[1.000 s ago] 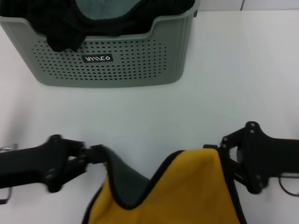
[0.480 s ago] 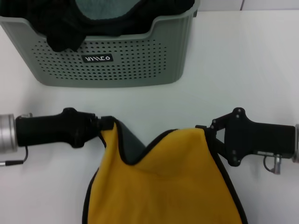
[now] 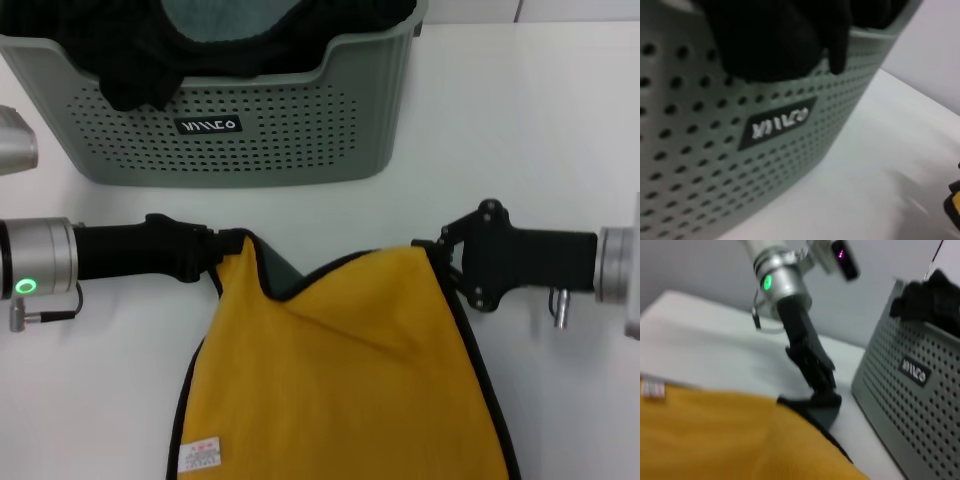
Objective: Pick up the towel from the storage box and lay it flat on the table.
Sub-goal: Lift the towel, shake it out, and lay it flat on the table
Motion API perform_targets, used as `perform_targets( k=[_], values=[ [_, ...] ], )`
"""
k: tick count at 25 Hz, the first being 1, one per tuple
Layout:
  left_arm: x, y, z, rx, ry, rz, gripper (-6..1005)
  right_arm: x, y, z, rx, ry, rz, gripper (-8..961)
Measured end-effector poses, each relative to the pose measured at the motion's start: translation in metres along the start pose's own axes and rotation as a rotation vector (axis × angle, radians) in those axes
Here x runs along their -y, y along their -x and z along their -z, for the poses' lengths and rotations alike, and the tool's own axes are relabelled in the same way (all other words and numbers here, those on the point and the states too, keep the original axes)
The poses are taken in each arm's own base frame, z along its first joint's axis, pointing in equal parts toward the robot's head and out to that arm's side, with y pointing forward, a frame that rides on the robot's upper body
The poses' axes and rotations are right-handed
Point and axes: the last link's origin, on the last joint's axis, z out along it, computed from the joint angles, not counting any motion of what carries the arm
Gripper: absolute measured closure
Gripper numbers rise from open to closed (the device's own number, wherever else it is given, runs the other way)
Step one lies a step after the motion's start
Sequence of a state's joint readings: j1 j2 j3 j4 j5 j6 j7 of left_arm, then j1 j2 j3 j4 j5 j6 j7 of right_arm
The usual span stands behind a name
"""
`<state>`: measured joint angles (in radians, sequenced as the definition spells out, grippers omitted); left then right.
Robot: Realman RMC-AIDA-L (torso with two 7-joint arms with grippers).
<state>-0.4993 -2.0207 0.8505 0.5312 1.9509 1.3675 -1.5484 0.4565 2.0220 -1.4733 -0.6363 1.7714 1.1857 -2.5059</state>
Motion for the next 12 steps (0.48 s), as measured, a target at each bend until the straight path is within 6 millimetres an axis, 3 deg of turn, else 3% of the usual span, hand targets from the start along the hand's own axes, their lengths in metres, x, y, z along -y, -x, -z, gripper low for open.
perform_targets(
  k=[12],
  values=[
    [0.017, -0.004, 0.001, -0.004, -0.117, 0.014, 988, 0.024, 0.003, -0.016, -0.181, -0.017, 0.308, 912]
  ],
)
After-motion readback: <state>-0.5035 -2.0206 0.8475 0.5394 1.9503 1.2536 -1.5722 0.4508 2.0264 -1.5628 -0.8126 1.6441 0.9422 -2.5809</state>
